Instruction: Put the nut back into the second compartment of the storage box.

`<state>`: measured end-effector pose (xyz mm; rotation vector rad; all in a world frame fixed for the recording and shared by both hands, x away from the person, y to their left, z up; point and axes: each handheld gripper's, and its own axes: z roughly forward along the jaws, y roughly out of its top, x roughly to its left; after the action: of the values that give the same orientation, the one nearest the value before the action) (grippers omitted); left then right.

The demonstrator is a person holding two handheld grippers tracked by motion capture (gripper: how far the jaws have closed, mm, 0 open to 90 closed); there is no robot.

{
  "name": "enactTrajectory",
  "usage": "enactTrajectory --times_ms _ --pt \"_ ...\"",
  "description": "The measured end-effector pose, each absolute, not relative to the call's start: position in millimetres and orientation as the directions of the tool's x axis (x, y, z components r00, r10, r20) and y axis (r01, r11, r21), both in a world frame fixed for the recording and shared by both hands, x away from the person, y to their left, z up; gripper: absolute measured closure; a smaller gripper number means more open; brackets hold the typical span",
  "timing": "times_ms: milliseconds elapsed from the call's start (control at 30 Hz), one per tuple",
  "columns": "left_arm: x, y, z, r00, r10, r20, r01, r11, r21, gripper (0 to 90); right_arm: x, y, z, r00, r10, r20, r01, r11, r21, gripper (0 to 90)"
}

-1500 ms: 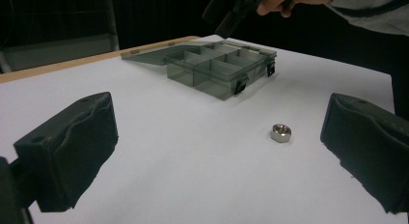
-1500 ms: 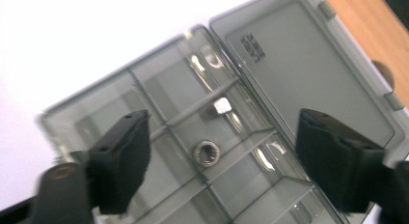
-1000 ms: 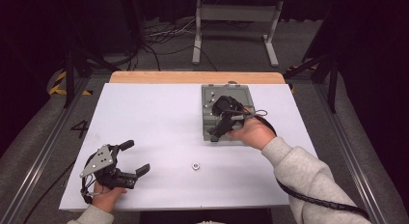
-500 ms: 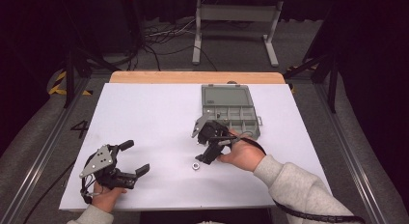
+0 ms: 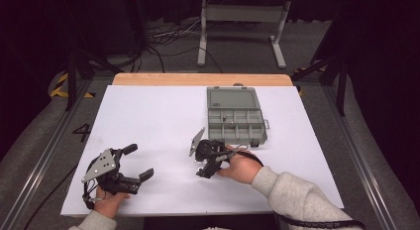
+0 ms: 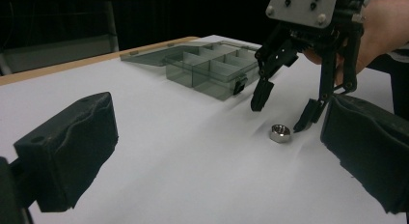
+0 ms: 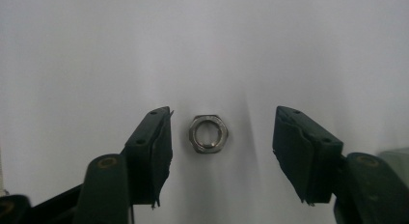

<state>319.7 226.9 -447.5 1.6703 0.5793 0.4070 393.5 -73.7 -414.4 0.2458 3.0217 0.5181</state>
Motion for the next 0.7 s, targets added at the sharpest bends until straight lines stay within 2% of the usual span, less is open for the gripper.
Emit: enactTrajectory --times_ms 33,67,233,300,333,600,700 --pt "319.7 227.0 -447.4 0.811 0.582 -0.053 0.147 -0.114 0.983 0.4 392.8 -70.9 -417.9 -0.988 0.153 -0.024 0.137 0.936 0.325 45.8" --pt "319.6 227.1 -447.4 0.81 0.583 -0.054 0.147 -0.113 0.983 0.4 392.8 -70.9 -417.9 -0.988 0.153 -0.024 0.137 0.936 0.325 45.8" --pt "319.4 227.4 -447.3 0.811 0.583 -0.053 0.147 -0.116 0.982 0.4 394.7 -67.3 -424.1 -0.991 0.136 0.004 0.131 0.944 0.302 60.0" --pt "319.5 227.5 -447.3 0.811 0.582 -0.054 0.148 -0.115 0.982 0.4 395.0 -67.0 -424.8 -0.991 0.132 0.008 0.128 0.946 0.299 62.2" --pt "319.4 227.5 -447.3 0.811 0.583 -0.054 0.148 -0.115 0.982 0.4 394.3 -66.2 -425.8 -0.992 0.125 0.004 0.121 0.948 0.295 66.8" --pt "319.3 227.5 -447.2 0.809 0.585 -0.053 0.145 -0.11 0.983 0.4 393.7 -64.3 -424.0 -0.994 0.108 -0.003 0.103 0.955 0.279 67.8" --pt "319.2 227.5 -447.4 0.809 0.584 -0.06 0.148 -0.105 0.983 0.4 394.8 -66.1 -413.2 -0.994 0.108 -0.016 0.099 0.948 0.301 67.8"
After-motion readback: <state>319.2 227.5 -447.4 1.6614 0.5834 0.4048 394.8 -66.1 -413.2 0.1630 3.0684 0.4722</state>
